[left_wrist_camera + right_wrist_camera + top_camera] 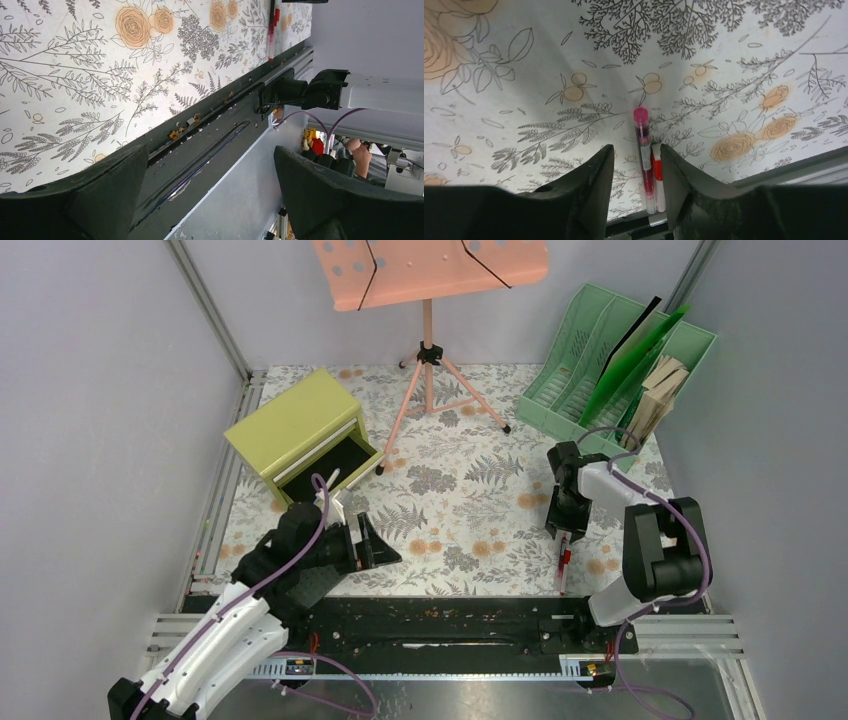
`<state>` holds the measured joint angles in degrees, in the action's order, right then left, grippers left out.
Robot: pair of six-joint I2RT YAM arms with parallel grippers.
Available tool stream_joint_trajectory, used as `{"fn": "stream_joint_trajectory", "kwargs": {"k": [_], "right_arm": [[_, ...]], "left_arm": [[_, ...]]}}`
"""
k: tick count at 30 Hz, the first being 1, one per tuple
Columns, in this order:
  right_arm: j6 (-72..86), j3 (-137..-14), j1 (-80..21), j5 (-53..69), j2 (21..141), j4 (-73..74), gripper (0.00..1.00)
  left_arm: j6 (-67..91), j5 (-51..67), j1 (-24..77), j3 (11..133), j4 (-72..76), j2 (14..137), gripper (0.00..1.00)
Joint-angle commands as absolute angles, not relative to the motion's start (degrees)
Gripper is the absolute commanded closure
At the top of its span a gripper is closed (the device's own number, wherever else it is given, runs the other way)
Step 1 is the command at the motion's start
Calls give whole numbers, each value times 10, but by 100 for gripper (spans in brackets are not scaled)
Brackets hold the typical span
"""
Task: Organize the desk
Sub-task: Pick up the stationery from the center of the board.
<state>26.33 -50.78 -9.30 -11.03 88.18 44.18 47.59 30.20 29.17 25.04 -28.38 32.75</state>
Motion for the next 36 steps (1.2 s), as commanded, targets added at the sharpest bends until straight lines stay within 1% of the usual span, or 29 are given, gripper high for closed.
{"fn": "stream_joint_trajectory", "kwargs": {"k": [1, 3, 9, 11, 13, 14, 17, 20, 21, 25, 30, 36], "right_arm": [[235, -525, -89, -113, 912, 430, 55], [226, -523, -88, -114, 921, 427, 59], [199, -520, -83, -101, 920, 407, 60], [189, -526, -83, -96, 927, 407, 62], [178, -534, -82, -88, 933, 405, 69], [173, -539, -82, -83, 937, 404, 74], [155, -554, -82, -55, 950, 397, 84], [147, -568, -82, -34, 962, 396, 98], [145, -571, -81, -26, 965, 396, 100], [152, -582, -83, 28, 942, 400, 100], [185, -578, -84, 135, 823, 387, 100], [260, -573, -122, 196, 707, 360, 100]], "left_arm": [[460, 305, 290, 260, -277, 333, 1], [452, 302, 290, 267, -284, 336, 1], [417, 283, 290, 298, -312, 345, 1], [408, 278, 290, 311, -317, 349, 1], [400, 273, 290, 324, -322, 353, 1], [397, 270, 290, 333, -323, 355, 1], [391, 264, 290, 349, -326, 359, 1], [385, 257, 290, 361, -327, 358, 1], [384, 256, 290, 363, -327, 358, 1], [376, 255, 290, 371, -329, 357, 1], [364, 241, 290, 381, -338, 351, 1], [357, 260, 290, 381, -332, 352, 1]]}}
